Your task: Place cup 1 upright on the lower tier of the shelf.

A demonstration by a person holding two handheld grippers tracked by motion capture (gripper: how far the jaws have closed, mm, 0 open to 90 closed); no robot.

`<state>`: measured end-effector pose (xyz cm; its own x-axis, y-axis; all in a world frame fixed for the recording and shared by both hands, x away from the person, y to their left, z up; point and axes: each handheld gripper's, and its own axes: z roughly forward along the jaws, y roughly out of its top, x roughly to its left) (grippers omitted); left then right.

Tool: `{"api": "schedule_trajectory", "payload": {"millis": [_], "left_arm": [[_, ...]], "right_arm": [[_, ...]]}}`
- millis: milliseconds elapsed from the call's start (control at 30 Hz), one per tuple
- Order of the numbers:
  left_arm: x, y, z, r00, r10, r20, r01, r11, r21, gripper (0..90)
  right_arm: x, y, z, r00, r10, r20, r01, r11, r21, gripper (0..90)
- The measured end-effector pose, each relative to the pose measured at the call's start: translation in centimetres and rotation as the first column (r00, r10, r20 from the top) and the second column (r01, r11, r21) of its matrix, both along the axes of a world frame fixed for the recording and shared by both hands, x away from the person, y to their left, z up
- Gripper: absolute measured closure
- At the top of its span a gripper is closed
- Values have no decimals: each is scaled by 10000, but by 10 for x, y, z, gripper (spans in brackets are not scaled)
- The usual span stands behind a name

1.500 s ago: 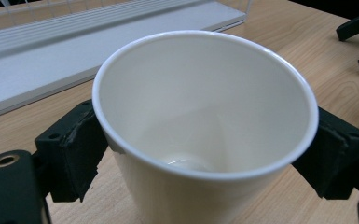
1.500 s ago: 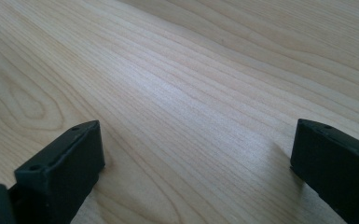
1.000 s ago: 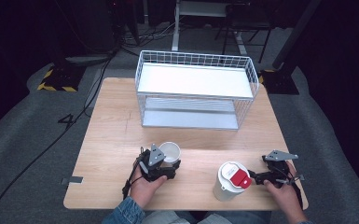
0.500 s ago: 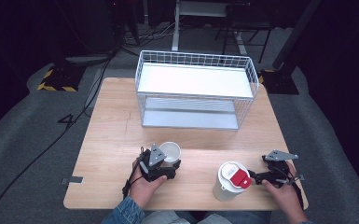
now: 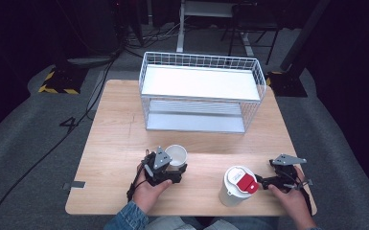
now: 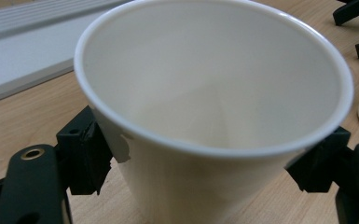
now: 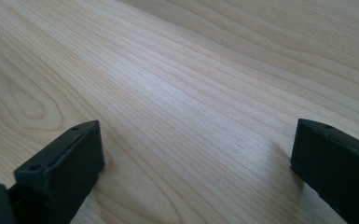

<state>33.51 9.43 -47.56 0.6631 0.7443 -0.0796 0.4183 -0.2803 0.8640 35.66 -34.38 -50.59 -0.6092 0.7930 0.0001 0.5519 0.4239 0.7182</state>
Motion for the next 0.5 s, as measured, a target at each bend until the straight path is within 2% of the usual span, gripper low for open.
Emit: {"api": "schedule_trajectory", "payload": {"millis": [133, 167, 333, 500], "left_arm": [[2, 0, 7, 9999, -65, 98, 63, 9998, 189, 213], [3, -2, 11, 10000, -49, 84, 48, 9999, 89, 212], [6, -3, 21, 9999, -43, 161, 41, 9999, 107, 213], [12, -3, 37, 9992, -18, 405, 16, 10000, 50, 212]], "right_arm": [[0, 0, 0, 10000, -6, -6, 6, 10000, 3, 27], [0, 0, 0, 10000, -3, -1, 3, 10000, 1, 27], [0, 0, 0, 10000, -3, -1, 3, 10000, 1, 27], [0, 0, 0, 10000, -7, -8, 7, 10000, 3, 27]]}}
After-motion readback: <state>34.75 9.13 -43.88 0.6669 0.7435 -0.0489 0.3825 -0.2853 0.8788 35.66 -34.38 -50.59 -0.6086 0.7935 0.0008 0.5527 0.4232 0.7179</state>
